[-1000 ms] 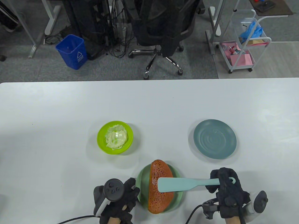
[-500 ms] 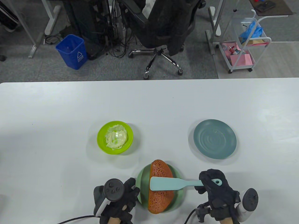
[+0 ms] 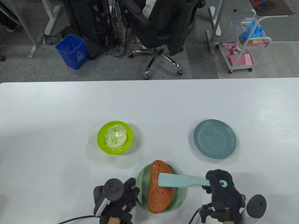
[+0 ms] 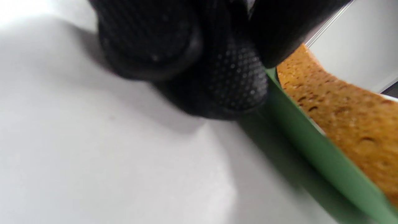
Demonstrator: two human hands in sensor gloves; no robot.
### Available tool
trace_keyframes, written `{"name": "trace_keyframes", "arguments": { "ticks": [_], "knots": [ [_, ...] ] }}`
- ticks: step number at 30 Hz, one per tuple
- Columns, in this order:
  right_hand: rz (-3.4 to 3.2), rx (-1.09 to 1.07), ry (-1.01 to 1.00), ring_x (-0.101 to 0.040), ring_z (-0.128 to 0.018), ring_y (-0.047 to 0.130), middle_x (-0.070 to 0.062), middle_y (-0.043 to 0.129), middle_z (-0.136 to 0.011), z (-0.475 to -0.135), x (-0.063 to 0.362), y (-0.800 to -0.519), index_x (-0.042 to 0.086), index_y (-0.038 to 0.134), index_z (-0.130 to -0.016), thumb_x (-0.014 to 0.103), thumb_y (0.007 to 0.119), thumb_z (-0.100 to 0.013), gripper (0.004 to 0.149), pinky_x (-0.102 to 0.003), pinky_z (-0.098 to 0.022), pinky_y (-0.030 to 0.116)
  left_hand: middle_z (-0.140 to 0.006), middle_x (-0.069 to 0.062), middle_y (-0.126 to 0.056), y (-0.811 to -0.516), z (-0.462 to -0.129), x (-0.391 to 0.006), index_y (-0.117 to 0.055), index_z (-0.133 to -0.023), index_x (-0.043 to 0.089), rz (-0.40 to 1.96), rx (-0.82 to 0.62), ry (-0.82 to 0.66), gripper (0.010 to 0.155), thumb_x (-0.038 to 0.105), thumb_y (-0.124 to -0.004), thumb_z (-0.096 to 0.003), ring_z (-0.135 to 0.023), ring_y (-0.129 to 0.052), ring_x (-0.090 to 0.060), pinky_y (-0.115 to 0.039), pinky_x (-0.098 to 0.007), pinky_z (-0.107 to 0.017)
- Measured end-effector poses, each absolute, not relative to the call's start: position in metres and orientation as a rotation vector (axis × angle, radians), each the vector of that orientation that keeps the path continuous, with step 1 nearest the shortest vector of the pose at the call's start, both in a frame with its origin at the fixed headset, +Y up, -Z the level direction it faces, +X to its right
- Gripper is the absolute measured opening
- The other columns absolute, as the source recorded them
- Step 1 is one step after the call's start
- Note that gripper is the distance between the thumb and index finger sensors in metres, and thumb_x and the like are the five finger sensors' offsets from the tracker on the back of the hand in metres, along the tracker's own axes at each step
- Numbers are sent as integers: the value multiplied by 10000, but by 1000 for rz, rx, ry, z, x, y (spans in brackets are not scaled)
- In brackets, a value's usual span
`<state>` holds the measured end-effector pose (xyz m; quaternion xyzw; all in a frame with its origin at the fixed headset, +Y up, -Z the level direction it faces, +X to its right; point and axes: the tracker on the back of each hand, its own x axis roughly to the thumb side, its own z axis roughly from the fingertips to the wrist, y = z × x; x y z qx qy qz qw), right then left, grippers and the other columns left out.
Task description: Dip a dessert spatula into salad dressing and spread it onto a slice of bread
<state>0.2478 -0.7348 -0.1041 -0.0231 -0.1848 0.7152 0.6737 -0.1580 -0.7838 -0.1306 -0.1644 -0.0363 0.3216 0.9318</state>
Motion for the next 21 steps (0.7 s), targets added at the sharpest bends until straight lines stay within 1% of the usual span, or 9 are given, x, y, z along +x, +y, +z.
{"name": "trace_keyframes", "arguments": {
  "ticks": [2,4,10,17,21],
  "knots": [
    [1612,-53,-435,-401,-393,990,-172,824,-757,-103,251,-733,175,712,-811,350,853,-542,350,-431,-259,835,-602,55,-1026,-784,-131,-158,-725,-1034,67,658,-336,-74,576,415,-809,-583,-305,-1121,-63,-977,-247,-265],
    [1610,-48,-464,-401,-384,981,-171,820,-753,-101,255,-731,180,695,-818,374,815,-549,353,-430,-255,827,-602,55,-1026,-784,-131,-158,-724,-1035,62,658,-336,-74,580,415,-809,-583,-307,-1120,-64,-977,-247,-264],
    [1600,-77,-531,-406,-356,975,-177,833,-735,-99,268,-729,183,694,-817,411,777,-550,361,-432,-237,819,-603,54,-1025,-784,-131,-158,-723,-1036,65,660,-338,-73,579,415,-808,-583,-307,-1120,-63,-977,-248,-266],
    [1579,-96,-539,-407,-350,967,-167,836,-726,-98,275,-730,186,706,-811,439,768,-551,368,-434,-235,811,-603,55,-1025,-784,-130,-158,-725,-1034,67,660,-338,-73,578,416,-809,-582,-306,-1120,-64,-977,-247,-265],
    [1570,-97,-544,-402,-330,976,-162,848,-708,-98,274,-731,187,734,-786,453,795,-541,367,-427,-220,818,-604,55,-1025,-784,-131,-158,-724,-1035,67,660,-337,-73,577,416,-808,-582,-305,-1120,-63,-977,-247,-265]
  ]
}}
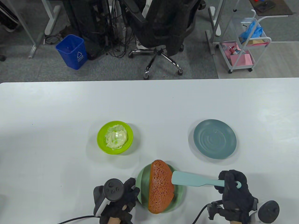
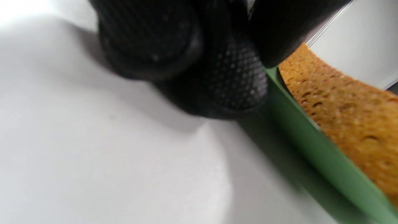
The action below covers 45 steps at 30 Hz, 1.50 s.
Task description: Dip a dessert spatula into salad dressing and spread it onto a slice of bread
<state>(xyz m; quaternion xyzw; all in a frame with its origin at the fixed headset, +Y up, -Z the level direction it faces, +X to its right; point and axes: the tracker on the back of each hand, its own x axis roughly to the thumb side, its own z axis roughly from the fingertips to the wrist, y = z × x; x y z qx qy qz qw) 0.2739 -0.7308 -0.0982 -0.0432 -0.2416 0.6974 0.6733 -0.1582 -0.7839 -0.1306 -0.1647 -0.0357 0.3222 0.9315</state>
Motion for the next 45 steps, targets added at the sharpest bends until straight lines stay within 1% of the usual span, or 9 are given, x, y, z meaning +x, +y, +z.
{"name": "trace_keyframes", "arguments": {
  "ticks": [6,15,20,25,32,35,37,43,45],
  "knots": [
    [1493,-103,-535,-379,-281,1001,-157,874,-670,-100,275,-736,182,762,-759,466,814,-533,367,-405,-179,843,-603,55,-1025,-784,-130,-158,-722,-1036,64,658,-336,-73,581,417,-808,-582,-306,-1119,-64,-977,-247,-265],
    [1445,93,-500,-349,-278,1041,-145,892,-659,-105,257,-737,193,771,-748,475,829,-517,370,-379,-169,885,-603,55,-1025,-784,-130,-158,-723,-1035,63,658,-336,-73,581,417,-808,-582,-307,-1119,-63,-977,-247,-265],
    [1461,129,-431,-349,-281,1049,-145,896,-660,-107,243,-742,193,775,-745,470,864,-503,379,-377,-169,895,-604,54,-1025,-784,-130,-158,-724,-1036,66,658,-336,-73,579,417,-808,-583,-306,-1120,-64,-976,-247,-266],
    [1513,148,-433,-341,-271,1054,-138,901,-651,-106,233,-745,196,779,-737,480,863,-496,383,-370,-161,898,-605,54,-1025,-784,-130,-158,-722,-1037,68,663,-340,-72,580,417,-808,-583,-309,-1119,-65,-976,-247,-267],
    [1544,105,-428,-347,-275,1046,-147,898,-649,-105,231,-746,188,782,-732,464,867,-501,370,-381,-165,887,-606,54,-1024,-784,-130,-159,-722,-1037,68,666,-342,-72,579,417,-809,-583,-309,-1119,-65,-976,-248,-267],
    [1584,84,-440,-348,-274,1034,-153,893,-643,-104,230,-743,178,778,-730,467,814,-516,361,-394,-167,864,-605,54,-1025,-784,-131,-158,-719,-1038,66,666,-342,-72,583,417,-809,-582,-309,-1120,-64,-976,-248,-267],
    [1599,80,-449,-356,-266,1026,-159,892,-638,-103,231,-741,172,780,-728,469,798,-522,362,-401,-163,854,-607,54,-1024,-784,-131,-158,-720,-1039,71,666,-342,-72,578,416,-809,-583,-310,-1119,-65,-976,-248,-268],
    [1597,3,-484,-372,-257,1005,-172,889,-629,-100,246,-733,151,786,-723,455,774,-538,355,-415,-158,830,-606,54,-1025,-784,-131,-159,-720,-1038,65,669,-344,-70,583,417,-809,-582,-310,-1120,-65,-976,-248,-268],
    [1609,-48,-522,-366,-232,995,-172,892,-620,-97,254,-731,146,792,-716,451,779,-542,350,-406,-139,818,-608,53,-1024,-784,-131,-159,-720,-1038,69,670,-344,-69,581,417,-810,-582,-311,-1119,-66,-976,-248,-268]
  ]
}}
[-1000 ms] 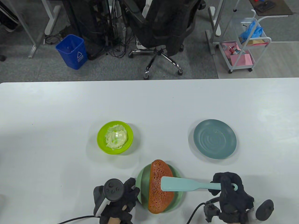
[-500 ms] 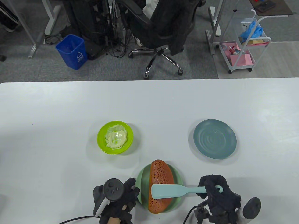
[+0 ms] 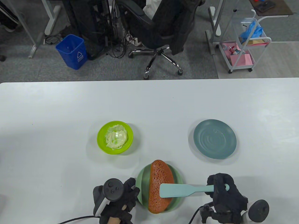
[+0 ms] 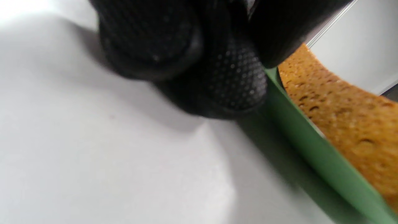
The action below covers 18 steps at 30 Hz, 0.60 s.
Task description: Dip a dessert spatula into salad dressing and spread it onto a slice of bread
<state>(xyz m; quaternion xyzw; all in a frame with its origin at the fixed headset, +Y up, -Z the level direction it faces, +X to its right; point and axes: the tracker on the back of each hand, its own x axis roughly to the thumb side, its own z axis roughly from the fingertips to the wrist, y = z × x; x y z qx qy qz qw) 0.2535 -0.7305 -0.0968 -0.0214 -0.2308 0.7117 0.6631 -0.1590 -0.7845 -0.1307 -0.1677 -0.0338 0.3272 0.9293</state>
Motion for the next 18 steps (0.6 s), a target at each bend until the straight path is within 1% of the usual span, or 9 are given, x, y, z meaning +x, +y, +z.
{"name": "trace_keyframes", "arguments": {
  "ticks": [4,7,16,18],
  "knots": [
    [1618,-107,-581,-355,-219,990,-168,894,-612,-93,266,-726,144,795,-711,448,771,-549,346,-398,-128,812,-608,53,-1024,-785,-131,-159,-720,-1038,71,671,-344,-69,579,416,-810,-582,-311,-1119,-66,-976,-249,-268],
    [1605,-119,-584,-361,-221,984,-167,892,-615,-93,272,-726,143,794,-713,446,769,-551,344,-399,-131,809,-607,53,-1024,-785,-131,-159,-720,-1038,68,669,-343,-69,580,416,-809,-583,-310,-1119,-66,-976,-248,-267],
    [1590,-107,-582,-362,-228,986,-161,892,-620,-93,272,-727,152,794,-717,454,769,-548,347,-400,-138,814,-606,54,-1025,-785,-131,-159,-721,-1038,70,670,-344,-69,580,417,-809,-582,-310,-1119,-65,-976,-248,-268],
    [1567,-115,-583,-356,-231,993,-159,891,-619,-93,272,-729,156,790,-719,457,754,-550,347,-400,-142,825,-607,54,-1024,-785,-131,-159,-721,-1038,70,670,-343,-69,580,417,-809,-581,-310,-1119,-65,-976,-247,-267]
  ]
}}
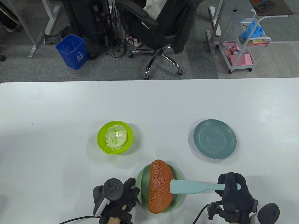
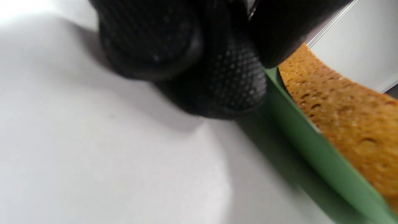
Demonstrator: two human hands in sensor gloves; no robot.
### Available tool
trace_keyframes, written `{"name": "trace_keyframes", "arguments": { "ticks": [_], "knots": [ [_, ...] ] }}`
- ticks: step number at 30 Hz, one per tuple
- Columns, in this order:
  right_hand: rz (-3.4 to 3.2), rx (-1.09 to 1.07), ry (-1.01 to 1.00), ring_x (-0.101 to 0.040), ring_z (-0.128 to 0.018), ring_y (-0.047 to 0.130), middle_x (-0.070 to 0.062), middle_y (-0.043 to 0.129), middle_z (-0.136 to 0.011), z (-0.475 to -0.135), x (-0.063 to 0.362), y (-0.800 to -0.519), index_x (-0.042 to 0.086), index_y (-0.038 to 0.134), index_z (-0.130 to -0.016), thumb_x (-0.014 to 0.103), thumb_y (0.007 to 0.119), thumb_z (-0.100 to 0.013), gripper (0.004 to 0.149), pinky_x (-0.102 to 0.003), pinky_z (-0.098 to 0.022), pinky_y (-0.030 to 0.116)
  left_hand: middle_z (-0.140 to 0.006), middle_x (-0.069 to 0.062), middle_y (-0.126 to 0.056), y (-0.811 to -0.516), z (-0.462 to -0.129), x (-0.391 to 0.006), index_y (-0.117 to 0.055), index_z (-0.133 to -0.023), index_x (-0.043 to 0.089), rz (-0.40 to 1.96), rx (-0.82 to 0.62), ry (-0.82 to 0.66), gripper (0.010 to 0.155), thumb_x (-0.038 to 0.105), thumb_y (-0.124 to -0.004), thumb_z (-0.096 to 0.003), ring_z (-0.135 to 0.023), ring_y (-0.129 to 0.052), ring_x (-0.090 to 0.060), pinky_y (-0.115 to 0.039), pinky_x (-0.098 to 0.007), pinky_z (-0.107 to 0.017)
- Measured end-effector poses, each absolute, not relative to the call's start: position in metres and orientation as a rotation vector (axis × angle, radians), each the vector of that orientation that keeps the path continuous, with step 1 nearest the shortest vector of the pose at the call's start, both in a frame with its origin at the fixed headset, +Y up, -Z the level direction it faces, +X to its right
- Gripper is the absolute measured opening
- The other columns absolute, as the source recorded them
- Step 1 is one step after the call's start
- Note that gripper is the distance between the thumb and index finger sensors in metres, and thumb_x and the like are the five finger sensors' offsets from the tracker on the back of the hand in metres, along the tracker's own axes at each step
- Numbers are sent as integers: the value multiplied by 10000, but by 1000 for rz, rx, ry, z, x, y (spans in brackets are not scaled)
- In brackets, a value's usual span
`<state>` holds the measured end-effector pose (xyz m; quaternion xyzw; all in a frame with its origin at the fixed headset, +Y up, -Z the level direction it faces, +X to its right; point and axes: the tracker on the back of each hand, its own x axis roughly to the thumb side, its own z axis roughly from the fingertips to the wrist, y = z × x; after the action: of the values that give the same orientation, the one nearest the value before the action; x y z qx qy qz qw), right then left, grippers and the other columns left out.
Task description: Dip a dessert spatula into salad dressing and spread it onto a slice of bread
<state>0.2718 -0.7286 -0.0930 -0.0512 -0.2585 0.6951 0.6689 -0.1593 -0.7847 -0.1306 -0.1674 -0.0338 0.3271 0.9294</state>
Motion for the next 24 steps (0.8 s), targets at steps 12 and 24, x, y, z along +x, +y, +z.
{"name": "trace_keyframes", "arguments": {
  "ticks": [12,24],
  "knots": [
    [1408,-14,-395,-334,-245,1045,-160,907,-613,-101,246,-740,155,794,-715,460,758,-544,351,-388,-143,881,-608,53,-1023,-785,-130,-159,-720,-1039,69,667,-341,-70,580,417,-808,-583,-312,-1119,-64,-975,-248,-268],
    [1484,-7,-349,-347,-239,1022,-146,915,-613,-101,222,-746,166,788,-709,469,729,-536,354,-392,-138,851,-608,53,-1023,-785,-130,-159,-718,-1039,68,667,-341,-70,580,416,-808,-583,-311,-1118,-66,-975,-248,-268]
  ]
}}
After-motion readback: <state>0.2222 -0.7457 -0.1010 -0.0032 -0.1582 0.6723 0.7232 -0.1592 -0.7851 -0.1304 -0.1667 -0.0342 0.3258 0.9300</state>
